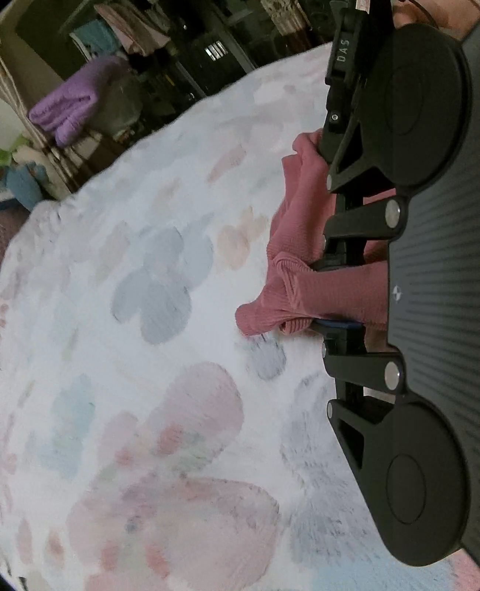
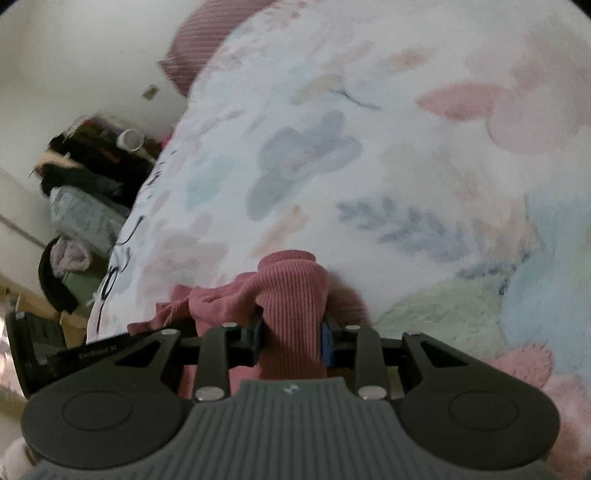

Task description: Fold small clothes

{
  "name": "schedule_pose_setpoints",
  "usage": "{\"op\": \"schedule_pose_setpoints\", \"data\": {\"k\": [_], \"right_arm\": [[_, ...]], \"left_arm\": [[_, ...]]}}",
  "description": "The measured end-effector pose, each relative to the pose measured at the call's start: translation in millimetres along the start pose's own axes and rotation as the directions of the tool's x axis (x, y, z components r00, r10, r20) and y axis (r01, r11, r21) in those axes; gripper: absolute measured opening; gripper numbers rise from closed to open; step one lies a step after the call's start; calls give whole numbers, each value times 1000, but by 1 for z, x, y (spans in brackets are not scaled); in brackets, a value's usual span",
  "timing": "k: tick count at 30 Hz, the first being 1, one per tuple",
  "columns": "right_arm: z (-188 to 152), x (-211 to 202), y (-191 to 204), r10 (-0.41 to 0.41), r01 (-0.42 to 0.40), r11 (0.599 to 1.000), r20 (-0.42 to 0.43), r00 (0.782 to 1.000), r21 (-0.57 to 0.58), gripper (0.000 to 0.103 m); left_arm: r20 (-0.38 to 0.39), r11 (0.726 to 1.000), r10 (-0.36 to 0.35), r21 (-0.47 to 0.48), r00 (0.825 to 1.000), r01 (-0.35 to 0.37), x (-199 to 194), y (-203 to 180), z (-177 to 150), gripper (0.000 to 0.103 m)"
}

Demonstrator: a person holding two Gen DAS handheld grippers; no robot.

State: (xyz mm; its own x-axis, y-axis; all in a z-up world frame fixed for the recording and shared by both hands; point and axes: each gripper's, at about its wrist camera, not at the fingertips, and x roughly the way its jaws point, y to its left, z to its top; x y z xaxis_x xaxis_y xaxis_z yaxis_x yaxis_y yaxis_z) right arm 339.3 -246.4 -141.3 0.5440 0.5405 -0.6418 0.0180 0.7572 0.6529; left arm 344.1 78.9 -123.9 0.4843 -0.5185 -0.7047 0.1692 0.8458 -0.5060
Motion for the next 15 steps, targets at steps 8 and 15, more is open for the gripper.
{"op": "schedule_pose_setpoints", "data": {"k": [8,15], "right_arm": [[4,27,-13,-67,68,994,-9,998,86,35],[0,-13,4,-102,102,995,57,993,-6,48]], "left_arm": [[-13,999,20,-50,1000,-21,14,12,5,41],[93,997,32,-75,995,-25,-39,8,7,55]]}}
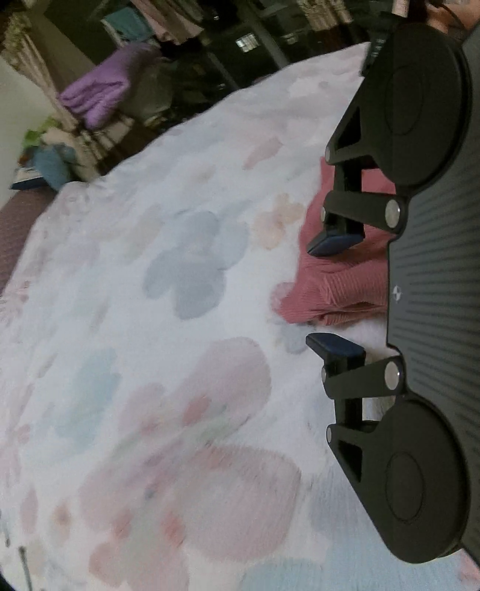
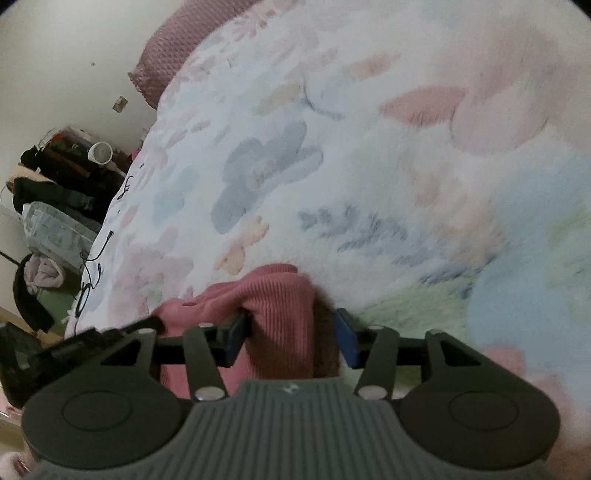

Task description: Fold small clothes

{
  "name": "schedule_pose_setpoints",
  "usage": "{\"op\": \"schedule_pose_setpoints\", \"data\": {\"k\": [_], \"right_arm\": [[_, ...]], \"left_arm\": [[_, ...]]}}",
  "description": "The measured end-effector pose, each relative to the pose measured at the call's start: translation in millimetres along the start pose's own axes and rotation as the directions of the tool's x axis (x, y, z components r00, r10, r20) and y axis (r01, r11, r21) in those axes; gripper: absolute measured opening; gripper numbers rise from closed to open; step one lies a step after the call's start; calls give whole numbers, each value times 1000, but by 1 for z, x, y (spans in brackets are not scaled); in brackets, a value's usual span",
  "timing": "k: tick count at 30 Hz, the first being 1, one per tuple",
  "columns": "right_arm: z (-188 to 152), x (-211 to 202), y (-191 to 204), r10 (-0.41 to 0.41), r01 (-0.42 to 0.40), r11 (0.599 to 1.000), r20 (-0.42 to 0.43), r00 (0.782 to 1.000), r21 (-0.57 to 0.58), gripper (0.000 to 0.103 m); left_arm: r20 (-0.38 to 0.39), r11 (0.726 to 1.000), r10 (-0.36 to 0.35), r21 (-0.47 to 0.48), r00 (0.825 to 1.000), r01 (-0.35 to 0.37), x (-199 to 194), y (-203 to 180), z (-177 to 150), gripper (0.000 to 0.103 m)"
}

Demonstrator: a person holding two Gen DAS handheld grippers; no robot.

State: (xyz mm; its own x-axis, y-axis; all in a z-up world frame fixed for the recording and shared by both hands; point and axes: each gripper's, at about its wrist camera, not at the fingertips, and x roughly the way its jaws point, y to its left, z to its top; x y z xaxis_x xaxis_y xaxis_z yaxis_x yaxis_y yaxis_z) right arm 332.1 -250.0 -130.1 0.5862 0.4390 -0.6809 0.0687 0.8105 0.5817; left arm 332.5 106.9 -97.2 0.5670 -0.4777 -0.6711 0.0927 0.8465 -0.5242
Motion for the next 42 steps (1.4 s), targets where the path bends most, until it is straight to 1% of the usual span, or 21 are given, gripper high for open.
{"op": "schedule_pose_setpoints", "data": {"k": [3,4,5,6,8,10,12,13,14,16,18,21,24,26,28,30,34,36,38,40,42], "right_arm": [[-9,-26,11,-24,28,996,44,999,-88,45],[-14,-35,16,-36,43,991,59,998,-127,38],[-20,-43,22,-50,62,984,77,996,-169,32],[-26,-49,27,-60,77,976,90,994,-203,24],[-39,-59,39,-73,103,956,115,991,-275,15],[-54,-67,49,-76,113,934,122,990,-337,7],[-68,-70,57,-86,129,912,126,988,-390,3],[-76,-71,61,-91,135,899,124,988,-417,2],[-82,-70,62,-95,137,890,118,988,-435,1],[-92,-67,63,-113,149,876,104,988,-458,0],[-97,-62,59,-137,164,874,92,986,-457,0],[-100,-52,49,-174,189,880,75,982,-436,0],[-98,-44,40,-174,177,900,43,984,-397,0],[-99,-51,43,-173,180,896,55,983,-406,0],[-103,-63,45,-169,182,891,68,983,-415,0],[-108,-74,46,-157,170,893,65,985,-417,0],[-126,-95,51,-144,150,886,47,988,-439,0],[-138,-99,54,-149,144,881,25,989,-450,0],[-149,-101,55,-156,142,876,7,988,-462,0],[-160,-101,54,-170,146,870,-9,985,-472,0],[-166,-101,50,-185,155,863,-15,983,-481,0]], "left_arm": [[55,999,33,29,998,-35,-28,-12,-5,55],[75,997,44,52,996,-48,-38,-19,-9,53],[90,995,51,77,995,-58,-46,-26,-15,48],[95,993,52,104,994,-61,-51,-36,-19,44],[73,986,37,158,997,-48,-57,-51,-33,33],[52,978,36,205,998,-46,-58,-64,-49,31],[36,968,47,243,998,-54,-57,-73,-66,28],[19,965,50,256,999,-53,-55,-75,-74,25],[2,962,59,268,998,-57,-53,-75,-80,19],[-13,950,94,301,995,-86,-49,-74,-90,15],[-9,936,135,330,991,-124,-45,-69,-94,13],[-21,927,166,344,986,-148,-35,-56,-95,9],[-23,930,165,337,986,-148,-36,-52,-95,8],[2,925,185,338,983,-174,-45,-55,-95,9],[15,929,180,325,984,-175,-59,-54,-95,12],[15,933,151,329,988,-148,-74,-58,-97,12],[8,915,97,394,995,-92,-95,-78,-115,12],[-12,902,95,424,995,-81,-96,-86,-127,12],[-26,886,116,455,993,-92,-93,-89,-142,12],[-50,886,149,450,988,-111,-87,-84,-151,12],[-52,883,186,447,981,-144,-82,-74,-158,12]]}}
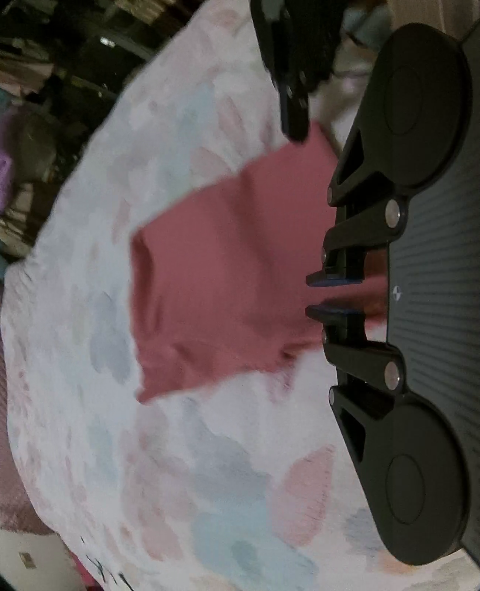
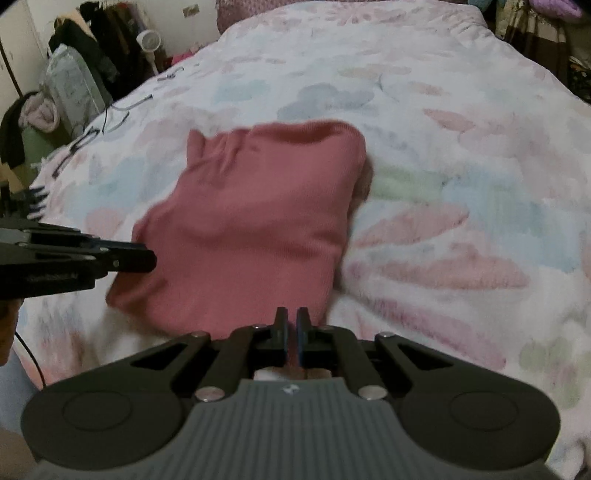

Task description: Fold small clothes

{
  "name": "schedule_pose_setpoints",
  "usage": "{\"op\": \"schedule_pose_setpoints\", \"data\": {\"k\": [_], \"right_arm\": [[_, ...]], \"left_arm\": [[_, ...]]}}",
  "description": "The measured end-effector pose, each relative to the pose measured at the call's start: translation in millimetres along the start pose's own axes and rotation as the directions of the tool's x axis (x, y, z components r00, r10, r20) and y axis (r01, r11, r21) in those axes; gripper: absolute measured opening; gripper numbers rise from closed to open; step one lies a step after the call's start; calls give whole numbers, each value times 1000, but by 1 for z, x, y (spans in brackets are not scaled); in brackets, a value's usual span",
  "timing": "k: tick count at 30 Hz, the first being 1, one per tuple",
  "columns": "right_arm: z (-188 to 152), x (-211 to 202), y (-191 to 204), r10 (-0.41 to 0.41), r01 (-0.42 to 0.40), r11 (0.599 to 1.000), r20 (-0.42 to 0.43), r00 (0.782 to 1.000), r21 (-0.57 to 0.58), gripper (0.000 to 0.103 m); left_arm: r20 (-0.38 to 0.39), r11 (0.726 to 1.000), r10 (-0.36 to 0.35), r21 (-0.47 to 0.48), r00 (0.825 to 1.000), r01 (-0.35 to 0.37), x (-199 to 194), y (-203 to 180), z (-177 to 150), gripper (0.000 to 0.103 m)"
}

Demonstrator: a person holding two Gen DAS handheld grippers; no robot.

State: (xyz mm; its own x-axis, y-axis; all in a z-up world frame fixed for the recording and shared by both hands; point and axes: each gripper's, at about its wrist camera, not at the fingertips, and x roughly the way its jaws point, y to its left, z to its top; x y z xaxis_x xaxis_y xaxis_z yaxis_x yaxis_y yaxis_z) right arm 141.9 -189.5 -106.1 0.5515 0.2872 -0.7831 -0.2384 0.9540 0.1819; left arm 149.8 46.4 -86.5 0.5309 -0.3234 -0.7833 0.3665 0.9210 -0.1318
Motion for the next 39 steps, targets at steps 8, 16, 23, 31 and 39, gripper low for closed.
{"op": "schedule_pose_setpoints", "data": {"k": [8,16,23,31,39], "right_arm": [[-14,14,-8,-2,3,1000,-53,999,19,3],[2,-13,-8,-9,10,1000,-8,1000,29,16],[40,-68,15,-23,25,1000,175,984,-9,53],[46,-109,44,-43,50,999,265,963,-20,72],[13,-131,63,-93,101,995,315,944,-6,82]], "left_arm": [[-39,998,-5,-57,999,3,4,19,-8,12],[33,994,25,-105,999,-21,-36,21,10,27],[218,983,173,-101,961,-154,-89,-4,43,65],[258,966,243,-152,935,-208,-116,-24,45,75],[244,952,301,-133,922,-276,-119,-43,15,85]]}}
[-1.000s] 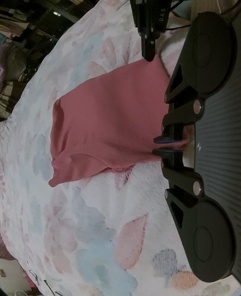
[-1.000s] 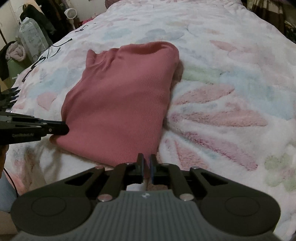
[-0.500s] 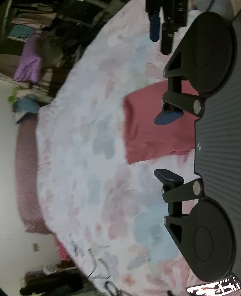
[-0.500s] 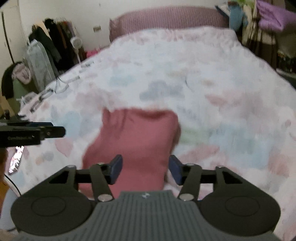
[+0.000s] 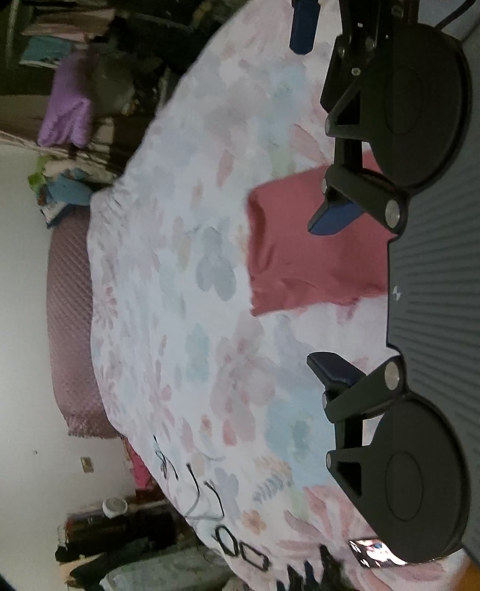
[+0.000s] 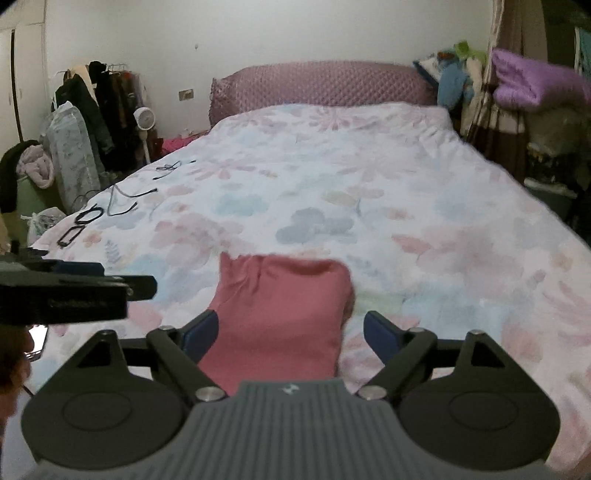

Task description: Fold small clothes

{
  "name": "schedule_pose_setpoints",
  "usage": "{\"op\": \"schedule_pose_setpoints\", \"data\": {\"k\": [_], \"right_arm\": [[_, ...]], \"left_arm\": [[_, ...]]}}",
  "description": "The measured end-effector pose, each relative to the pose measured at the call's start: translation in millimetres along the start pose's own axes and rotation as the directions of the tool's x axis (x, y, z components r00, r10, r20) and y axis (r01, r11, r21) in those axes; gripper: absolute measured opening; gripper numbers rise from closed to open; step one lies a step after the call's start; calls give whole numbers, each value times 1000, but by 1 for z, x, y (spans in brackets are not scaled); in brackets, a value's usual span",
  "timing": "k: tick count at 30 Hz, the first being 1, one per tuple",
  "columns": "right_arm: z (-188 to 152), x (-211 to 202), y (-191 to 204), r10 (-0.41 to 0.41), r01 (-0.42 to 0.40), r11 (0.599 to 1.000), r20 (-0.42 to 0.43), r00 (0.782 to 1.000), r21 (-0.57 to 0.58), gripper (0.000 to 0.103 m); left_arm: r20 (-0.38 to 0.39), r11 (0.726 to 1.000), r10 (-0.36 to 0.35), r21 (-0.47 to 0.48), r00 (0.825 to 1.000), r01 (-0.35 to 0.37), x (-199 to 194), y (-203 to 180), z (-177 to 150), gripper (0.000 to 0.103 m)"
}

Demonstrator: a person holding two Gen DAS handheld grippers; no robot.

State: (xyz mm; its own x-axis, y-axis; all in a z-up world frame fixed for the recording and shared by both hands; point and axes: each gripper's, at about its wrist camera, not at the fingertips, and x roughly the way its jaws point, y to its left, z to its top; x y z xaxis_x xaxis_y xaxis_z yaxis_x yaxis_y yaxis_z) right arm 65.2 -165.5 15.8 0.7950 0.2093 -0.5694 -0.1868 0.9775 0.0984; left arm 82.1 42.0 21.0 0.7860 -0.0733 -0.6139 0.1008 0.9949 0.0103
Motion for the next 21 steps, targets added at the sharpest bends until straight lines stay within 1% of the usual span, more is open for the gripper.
{"op": "schedule_pose_setpoints", "data": {"k": [1,4,7,8,10,12,17,21], "right_arm": [[-4,-1,-1,5,-5,1000,-11,1000,12,82],[-18,-4,-1,-12,14,999,-41,999,36,82],[-31,-3,-1,-10,14,999,-95,995,49,82],[-35,-2,-2,-4,10,998,-107,994,55,82],[-46,-3,-2,4,5,998,-132,991,68,82],[-54,-4,1,-5,16,997,-149,989,69,82],[-66,-8,8,-39,45,998,-158,987,36,82],[-68,-7,7,-40,46,998,-168,985,34,82]], "left_arm": [[-6,1000,14,7,1000,-14,0,-3,-4,87],[-4,999,43,26,999,-43,-5,-10,-17,87],[-41,999,23,25,999,-22,-8,-12,-26,88],[-42,1000,18,26,999,-17,-10,-12,-29,88],[-45,999,23,39,999,-21,-14,-16,-37,88],[-63,999,23,50,998,-19,-16,-19,-42,88],[-90,999,28,38,996,-24,-19,-23,-52,88],[-98,999,34,28,995,-31,-20,-24,-57,88]]}}
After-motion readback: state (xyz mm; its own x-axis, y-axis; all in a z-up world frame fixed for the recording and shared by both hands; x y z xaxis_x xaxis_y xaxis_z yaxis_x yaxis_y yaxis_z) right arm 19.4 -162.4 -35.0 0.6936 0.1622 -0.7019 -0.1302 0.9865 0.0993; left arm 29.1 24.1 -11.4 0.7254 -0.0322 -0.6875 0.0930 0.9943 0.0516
